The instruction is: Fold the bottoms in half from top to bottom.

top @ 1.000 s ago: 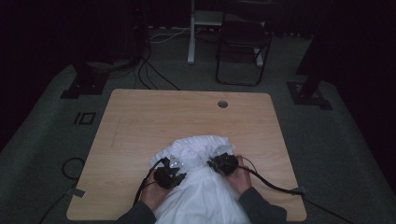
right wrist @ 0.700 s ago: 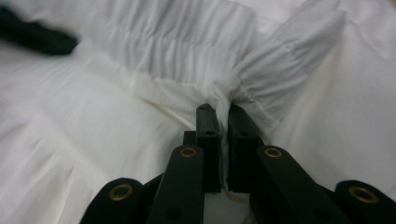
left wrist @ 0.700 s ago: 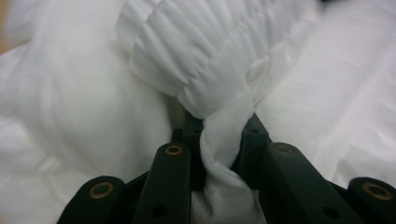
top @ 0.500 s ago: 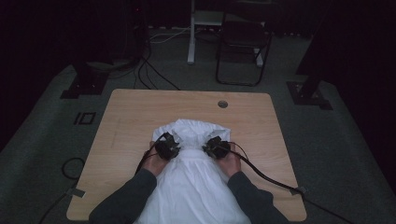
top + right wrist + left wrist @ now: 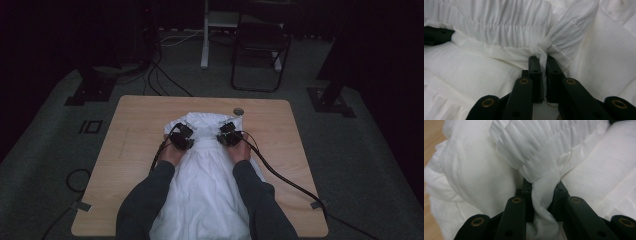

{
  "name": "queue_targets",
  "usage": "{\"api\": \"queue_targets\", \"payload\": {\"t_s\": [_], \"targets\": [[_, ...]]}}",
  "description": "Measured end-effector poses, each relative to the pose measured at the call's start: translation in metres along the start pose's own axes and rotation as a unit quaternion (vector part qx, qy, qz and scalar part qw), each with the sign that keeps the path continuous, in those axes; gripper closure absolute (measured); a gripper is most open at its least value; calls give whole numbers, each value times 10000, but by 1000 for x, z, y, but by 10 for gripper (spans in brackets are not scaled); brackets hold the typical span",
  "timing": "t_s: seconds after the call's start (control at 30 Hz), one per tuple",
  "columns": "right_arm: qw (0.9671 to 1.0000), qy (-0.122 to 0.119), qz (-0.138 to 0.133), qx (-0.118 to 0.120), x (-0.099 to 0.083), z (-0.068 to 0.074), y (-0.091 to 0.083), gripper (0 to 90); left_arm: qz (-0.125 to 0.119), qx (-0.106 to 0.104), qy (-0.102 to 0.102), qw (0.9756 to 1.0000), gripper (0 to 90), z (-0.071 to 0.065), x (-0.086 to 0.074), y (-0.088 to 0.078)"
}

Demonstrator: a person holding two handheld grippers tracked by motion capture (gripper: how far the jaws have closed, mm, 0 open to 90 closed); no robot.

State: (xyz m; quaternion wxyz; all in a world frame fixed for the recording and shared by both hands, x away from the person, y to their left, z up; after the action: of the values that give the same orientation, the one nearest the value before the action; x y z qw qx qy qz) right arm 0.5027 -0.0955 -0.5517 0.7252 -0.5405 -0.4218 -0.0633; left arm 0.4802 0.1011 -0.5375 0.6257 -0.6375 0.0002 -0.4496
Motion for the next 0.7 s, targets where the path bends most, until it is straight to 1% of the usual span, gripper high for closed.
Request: {"api": "queue_targets", "payload": {"t_s": [0.03, 0.07, 0.1, 0.13, 0.17, 0.2, 0.23, 0.27, 0.3, 0.33, 0.37, 0.4, 0.43, 0.47, 0.5, 0.53, 0.57, 0.6, 0.63, 0.67, 0.7], "targets": [[10000, 47, 26, 13, 2, -1, 1, 846, 34, -14, -56, 10000, 781, 1, 2, 1], [9999, 79, 48, 74, 3, -4, 2, 846, 19, -69, -146, 9999, 783, 2, 2, 1], [9999, 79, 48, 74, 3, -4, 2, 846, 19, -69, -146, 9999, 788, 2, 2, 1], [9998, 122, 78, 160, 4, -7, 1, 846, -34, -160, -295, 9994, 788, 4, 1, 1], [9994, 213, 111, 254, 4, -9, 0, 848, -68, -212, -344, 9992, 792, 5, 0, 0], [9993, 229, 110, 282, 4, -10, -1, 850, -170, -283, -454, 9984, 793, 7, -2, -4], [9994, 91, -48, 321, 4, -9, -10, 854, -289, -377, -480, 9977, 794, 9, -3, -15], [9990, 95, -198, 389, 5, -9, -18, 854, -385, -417, -463, 9973, 793, 10, -3, -22], [9984, 100, -330, 454, 6, -10, -25, 854, -568, -479, -428, 9963, 793, 11, -2, -36], [9967, 84, -562, 575, 9, -11, -39, 853, -568, -479, -428, 9963, 794, 11, -2, -36], [9967, 84, -562, 575, 9, -11, -39, 853, -757, -488, -385, 9952, 794, 11, 1, -49], [9928, -97, -978, 687, 16, -11, -70, 853, -1188, -521, -338, 9910, 794, 10, 6, -80], [9928, -97, -978, 687, 16, -11, -70, 853, -1188, -521, -338, 9910, 796, 10, 6, -80], [9884, -253, -1303, 740, 23, -7, -97, 853, -1536, -503, -221, 9866, 796, 6, 11, -113], [9884, -253, -1303, 740, 23, -7, -97, 853, -1536, -503, -221, 9866, 796, 6, 11, -113], [9826, -445, -1635, 757, 28, -2, -128, 853, -1923, -542, -181, 9797, 797, -2, 12, -145], [9826, -445, -1635, 757, 28, -2, -128, 853, -1923, -542, -181, 9797, 797, -2, 12, -145], [9766, -673, -1879, 804, 28, 5, -155, 851, -2157, -613, -35, 9745, 797, -12, 7, -171], [9766, -673, -1879, 804, 28, 5, -155, 851, -2157, -613, -35, 9745, 797, -12, 7, -171], [9745, -799, -1930, 819, 25, 9, -166, 851, -2244, -687, 77, 9720, 797, -20, 0, -183], [9726, -906, -1955, 868, 19, 13, -177, 851, -2270, -760, 135, 9708, 796, -27, -7, -190]]}}
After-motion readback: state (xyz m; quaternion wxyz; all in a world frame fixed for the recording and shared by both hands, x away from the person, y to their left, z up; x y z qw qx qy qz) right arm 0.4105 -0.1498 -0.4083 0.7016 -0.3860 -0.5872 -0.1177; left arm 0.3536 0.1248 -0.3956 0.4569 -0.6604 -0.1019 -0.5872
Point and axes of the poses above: each handheld gripper's, and its own axes: y roughly forward along the jaws, x roughly out of its top, z roughly to its left, the point moved 1 cm from there along y, roughly forward along the jaws
